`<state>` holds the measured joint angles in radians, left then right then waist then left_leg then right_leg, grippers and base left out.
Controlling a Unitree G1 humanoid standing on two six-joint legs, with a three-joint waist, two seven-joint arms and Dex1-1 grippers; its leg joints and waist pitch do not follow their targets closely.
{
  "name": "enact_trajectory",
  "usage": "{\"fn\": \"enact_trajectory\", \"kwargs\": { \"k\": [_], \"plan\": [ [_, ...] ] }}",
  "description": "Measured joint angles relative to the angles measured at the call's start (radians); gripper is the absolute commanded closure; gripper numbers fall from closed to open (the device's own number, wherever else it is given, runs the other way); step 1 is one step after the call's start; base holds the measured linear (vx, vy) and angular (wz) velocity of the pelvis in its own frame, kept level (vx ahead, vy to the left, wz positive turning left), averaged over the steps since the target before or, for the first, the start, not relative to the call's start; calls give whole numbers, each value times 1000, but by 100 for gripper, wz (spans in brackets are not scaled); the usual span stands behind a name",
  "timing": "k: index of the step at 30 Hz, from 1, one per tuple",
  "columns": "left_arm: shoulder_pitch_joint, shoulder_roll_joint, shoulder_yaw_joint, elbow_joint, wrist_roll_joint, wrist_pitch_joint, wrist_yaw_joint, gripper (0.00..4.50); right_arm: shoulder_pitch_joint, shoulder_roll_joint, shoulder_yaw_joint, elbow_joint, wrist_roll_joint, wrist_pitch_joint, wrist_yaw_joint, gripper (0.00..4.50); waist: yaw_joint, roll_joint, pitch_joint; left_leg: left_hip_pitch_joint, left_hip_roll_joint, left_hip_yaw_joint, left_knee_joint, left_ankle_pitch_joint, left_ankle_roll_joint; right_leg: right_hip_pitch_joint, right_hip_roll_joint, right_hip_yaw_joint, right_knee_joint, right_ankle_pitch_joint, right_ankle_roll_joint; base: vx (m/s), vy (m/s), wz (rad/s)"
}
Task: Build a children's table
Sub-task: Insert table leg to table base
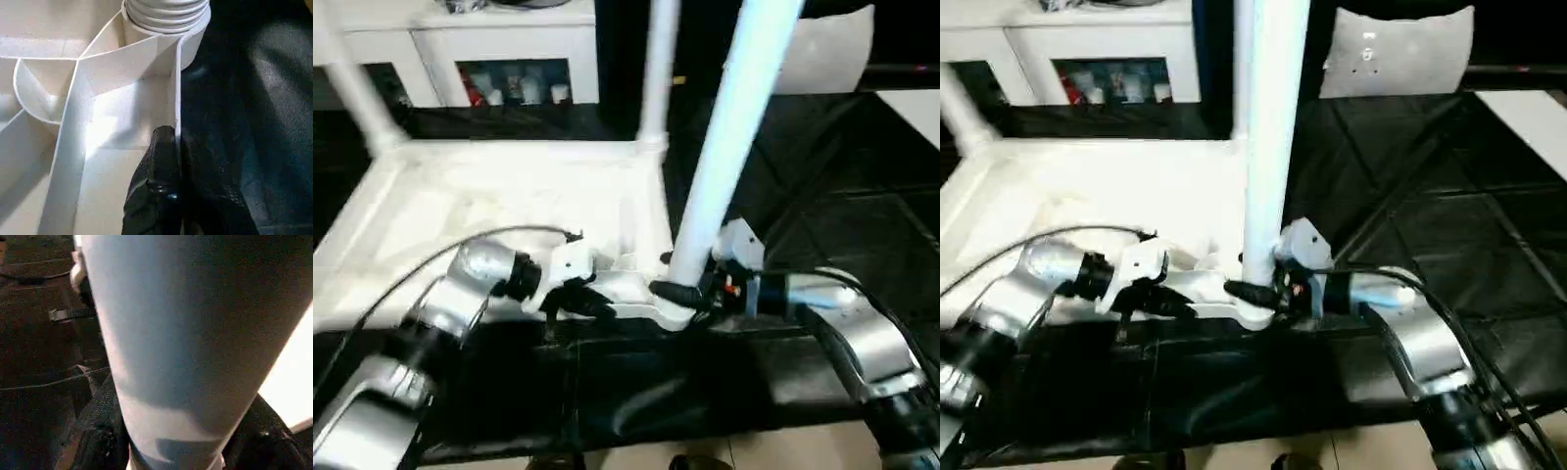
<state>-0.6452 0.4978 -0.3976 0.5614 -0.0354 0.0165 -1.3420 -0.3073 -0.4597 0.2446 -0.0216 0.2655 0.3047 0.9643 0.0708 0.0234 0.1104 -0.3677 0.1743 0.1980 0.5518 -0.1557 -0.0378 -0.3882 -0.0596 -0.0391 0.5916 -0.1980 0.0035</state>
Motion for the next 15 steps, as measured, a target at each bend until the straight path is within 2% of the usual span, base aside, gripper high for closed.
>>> {"fn": "enact_trajectory", "kwargs": {
  "k": [4, 9, 11, 15],
  "plan": [
    [-30, 4, -3, 36, 8, -24, -10, 450, 4, 15, 0, -17, -1, 0, -7, 260, -5, 6, 15, 8, -1, 0, -6, -1, -1, 7, 0, 0, -7, -2, 0, 0, 0, 0],
    [-19, 24, 13, 26, 5, -14, -11, 450, 12, 63, 0, -19, -5, 0, -60, 260, -13, 12, 19, 11, -3, 0, -17, -1, -1, 8, 0, 0, -14, -2, 0, 0, 0, 0],
    [24, 42, 49, -23, -6, 20, -2, 450, 23, 99, -1, -18, -13, -4, -103, 260, -23, 13, 20, 13, -3, 0, -19, -1, -2, 6, 0, 0, -14, -2, 0, 0, 0, 0],
    [151, 84, 115, -225, -19, 147, 70, 450, 33, 163, 0, -18, -24, -14, -166, 260, -43, 16, 23, 10, -3, -3, -20, -1, -5, 3, 0, -1, -15, -3, -2, 3, 0, -5]
  ]
}}
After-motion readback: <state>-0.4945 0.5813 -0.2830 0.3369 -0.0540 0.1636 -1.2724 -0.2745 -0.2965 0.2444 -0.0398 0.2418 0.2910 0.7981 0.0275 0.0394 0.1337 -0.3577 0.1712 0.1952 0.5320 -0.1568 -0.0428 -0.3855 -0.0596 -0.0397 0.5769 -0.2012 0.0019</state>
